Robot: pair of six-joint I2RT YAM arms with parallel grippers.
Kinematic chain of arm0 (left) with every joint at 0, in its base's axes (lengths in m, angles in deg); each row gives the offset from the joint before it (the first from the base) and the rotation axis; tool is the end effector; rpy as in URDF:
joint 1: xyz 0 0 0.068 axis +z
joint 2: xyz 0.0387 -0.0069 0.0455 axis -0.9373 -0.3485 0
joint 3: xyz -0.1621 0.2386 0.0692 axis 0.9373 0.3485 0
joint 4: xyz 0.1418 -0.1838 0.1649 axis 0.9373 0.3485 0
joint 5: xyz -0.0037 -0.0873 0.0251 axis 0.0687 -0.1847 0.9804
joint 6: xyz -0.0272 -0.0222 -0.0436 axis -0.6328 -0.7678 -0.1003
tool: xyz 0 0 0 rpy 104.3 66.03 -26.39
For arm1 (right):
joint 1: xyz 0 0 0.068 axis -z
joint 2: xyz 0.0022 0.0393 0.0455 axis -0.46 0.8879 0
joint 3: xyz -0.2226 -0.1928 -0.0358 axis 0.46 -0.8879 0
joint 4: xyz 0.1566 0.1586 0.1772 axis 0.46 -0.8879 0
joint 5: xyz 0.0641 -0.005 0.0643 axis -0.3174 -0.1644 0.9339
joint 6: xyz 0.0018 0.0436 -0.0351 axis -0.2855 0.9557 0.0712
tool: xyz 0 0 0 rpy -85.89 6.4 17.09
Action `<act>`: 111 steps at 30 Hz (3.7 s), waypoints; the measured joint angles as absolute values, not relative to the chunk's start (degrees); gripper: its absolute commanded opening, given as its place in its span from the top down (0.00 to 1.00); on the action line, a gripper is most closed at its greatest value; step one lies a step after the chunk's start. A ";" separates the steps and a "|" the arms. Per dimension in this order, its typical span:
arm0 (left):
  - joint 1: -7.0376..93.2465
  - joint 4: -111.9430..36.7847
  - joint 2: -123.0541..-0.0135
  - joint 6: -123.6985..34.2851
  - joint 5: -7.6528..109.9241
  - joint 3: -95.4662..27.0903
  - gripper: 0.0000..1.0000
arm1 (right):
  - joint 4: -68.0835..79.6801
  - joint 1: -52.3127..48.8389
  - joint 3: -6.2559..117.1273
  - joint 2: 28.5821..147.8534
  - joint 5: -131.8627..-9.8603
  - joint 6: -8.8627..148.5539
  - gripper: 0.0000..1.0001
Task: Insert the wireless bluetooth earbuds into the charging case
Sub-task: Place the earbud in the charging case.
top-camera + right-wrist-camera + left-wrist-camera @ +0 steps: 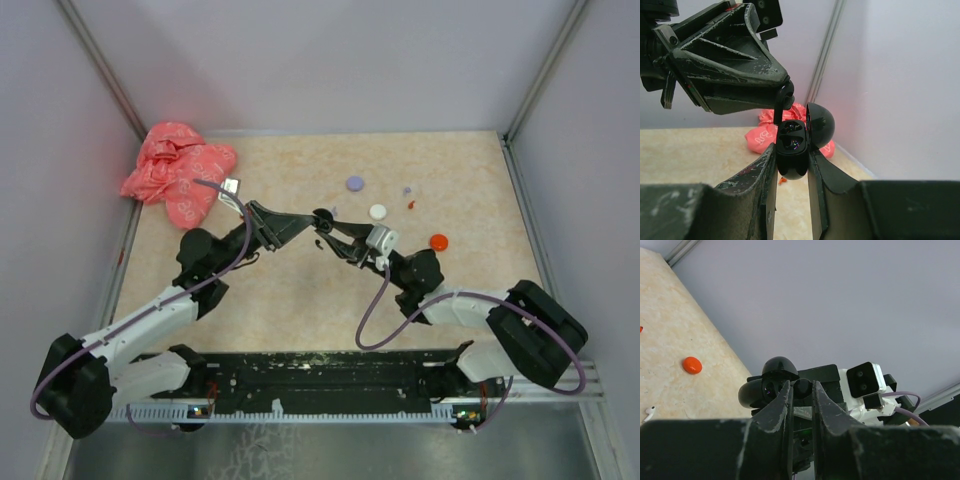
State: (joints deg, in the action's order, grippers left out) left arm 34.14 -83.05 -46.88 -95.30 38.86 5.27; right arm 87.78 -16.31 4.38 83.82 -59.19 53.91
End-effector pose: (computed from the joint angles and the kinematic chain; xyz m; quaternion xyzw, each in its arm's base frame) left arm 0.1951 -0.1555 0.3282 0.0106 0.5859 -0.6727 0.4518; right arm 0.1813 0.1909 0.2724 -0.3512 0.3819 0.3338 0.7870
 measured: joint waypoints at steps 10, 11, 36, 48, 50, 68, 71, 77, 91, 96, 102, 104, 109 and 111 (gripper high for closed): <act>33.73 -83.07 -46.90 -94.64 39.69 5.88 0.81 | 87.78 -16.75 4.38 83.82 -59.19 53.56 1.00; 33.64 -83.09 -46.94 -94.53 39.76 5.97 0.81 | 87.76 -16.75 4.38 83.82 -59.19 53.56 1.00; 33.31 -83.51 -46.75 -90.10 41.51 7.04 0.80 | 86.69 -17.14 4.38 83.80 -59.04 53.56 1.00; 32.68 -81.17 -45.66 -86.82 41.81 7.06 0.67 | 86.49 -17.23 4.38 83.80 -59.02 53.60 1.00; 32.61 -80.42 -45.15 -86.25 41.97 7.06 0.61 | 86.36 -17.23 4.38 83.80 -59.02 53.60 1.00; 32.61 -70.13 -42.16 -78.29 44.94 4.09 0.45 | 85.66 -17.23 4.38 83.80 -59.39 54.21 1.00; 32.61 -67.70 -42.05 -76.63 45.86 3.74 0.42 | 87.06 -17.23 4.38 83.78 -59.39 54.93 1.00; 32.61 -63.49 -39.73 -71.61 47.23 2.96 0.32 | 87.36 -17.23 4.36 83.25 -59.45 56.62 1.00; 32.63 -56.67 -38.64 -60.96 43.28 -0.59 0.29 | 88.00 -17.23 4.36 82.49 -59.34 59.72 1.00; 32.70 -55.42 -39.60 -59.58 42.29 -1.44 0.32 | 88.00 -17.23 4.36 82.49 -59.13 60.13 1.00; 33.14 -54.06 -39.62 -58.51 42.95 -1.70 0.36 | 88.02 -17.23 4.36 82.49 -58.67 60.31 1.00; 33.40 -53.50 -39.60 -58.36 43.10 -1.72 0.36 | 87.97 -17.23 4.36 82.49 -58.67 60.31 1.00; 33.70 -53.04 -39.58 -58.32 43.10 -1.85 0.34 | 87.78 -17.23 4.36 82.49 -58.65 60.31 1.00; 33.88 -52.49 -39.58 -58.05 43.10 -2.27 0.33 | 87.80 -17.19 4.36 82.47 -58.75 60.31 1.00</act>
State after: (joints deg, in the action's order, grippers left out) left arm 33.88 -52.49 -39.58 -58.05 43.10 -2.27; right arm 87.80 -17.19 4.36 82.47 -58.75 60.31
